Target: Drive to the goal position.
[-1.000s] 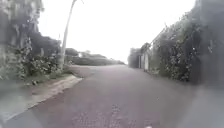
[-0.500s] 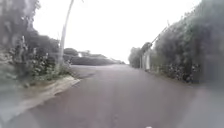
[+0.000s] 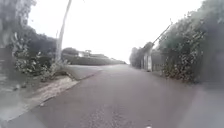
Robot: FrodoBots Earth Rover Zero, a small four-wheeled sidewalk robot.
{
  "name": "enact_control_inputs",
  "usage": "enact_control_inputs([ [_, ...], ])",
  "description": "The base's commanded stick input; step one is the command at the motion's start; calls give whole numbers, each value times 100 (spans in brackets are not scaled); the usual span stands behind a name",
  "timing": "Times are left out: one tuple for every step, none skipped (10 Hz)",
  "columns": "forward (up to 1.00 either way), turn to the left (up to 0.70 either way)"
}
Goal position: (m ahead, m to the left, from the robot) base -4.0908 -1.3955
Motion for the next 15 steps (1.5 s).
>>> enact_control_inputs([
  [70, 35],
  [70, 35],
  [70, 35],
  [70, 35],
  [70, 35],
  [70, 35],
  [70, 35],
  [70, 35],
  [70, 35],
  [70, 35],
  [70, 27],
  [70, 4],
  [41, -29],
  [6, -64],
  [0, -70],
])
